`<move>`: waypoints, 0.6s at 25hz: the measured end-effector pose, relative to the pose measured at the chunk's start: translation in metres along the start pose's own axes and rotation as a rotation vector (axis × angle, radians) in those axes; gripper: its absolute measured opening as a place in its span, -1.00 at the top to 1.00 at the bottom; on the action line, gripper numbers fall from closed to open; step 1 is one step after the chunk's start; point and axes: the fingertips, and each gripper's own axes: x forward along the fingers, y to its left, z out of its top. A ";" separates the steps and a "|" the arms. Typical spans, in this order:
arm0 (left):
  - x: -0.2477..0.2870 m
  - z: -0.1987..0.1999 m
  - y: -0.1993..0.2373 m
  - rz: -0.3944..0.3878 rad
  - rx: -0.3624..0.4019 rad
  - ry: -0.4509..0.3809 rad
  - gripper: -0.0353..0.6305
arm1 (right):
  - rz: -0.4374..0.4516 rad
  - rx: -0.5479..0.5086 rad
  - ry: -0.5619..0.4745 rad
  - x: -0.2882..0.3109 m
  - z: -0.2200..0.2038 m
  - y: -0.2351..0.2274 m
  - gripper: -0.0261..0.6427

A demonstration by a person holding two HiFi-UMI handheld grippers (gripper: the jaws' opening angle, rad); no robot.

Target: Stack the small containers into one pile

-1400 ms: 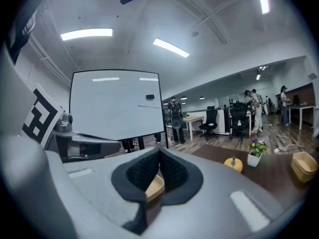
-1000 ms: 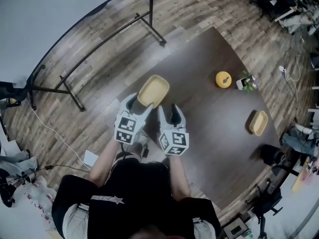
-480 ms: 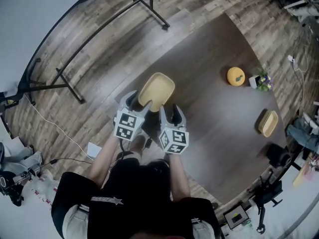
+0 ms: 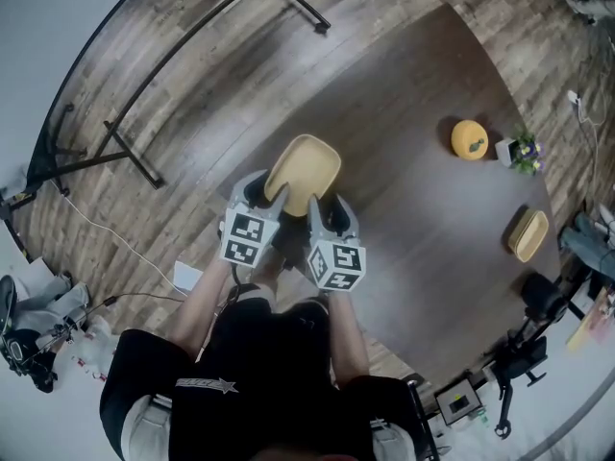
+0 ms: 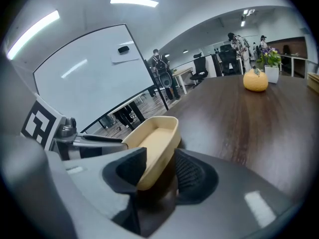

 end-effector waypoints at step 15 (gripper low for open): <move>-0.021 0.030 -0.027 -0.001 0.048 -0.064 0.75 | -0.070 -0.046 -0.088 -0.039 0.032 -0.012 0.69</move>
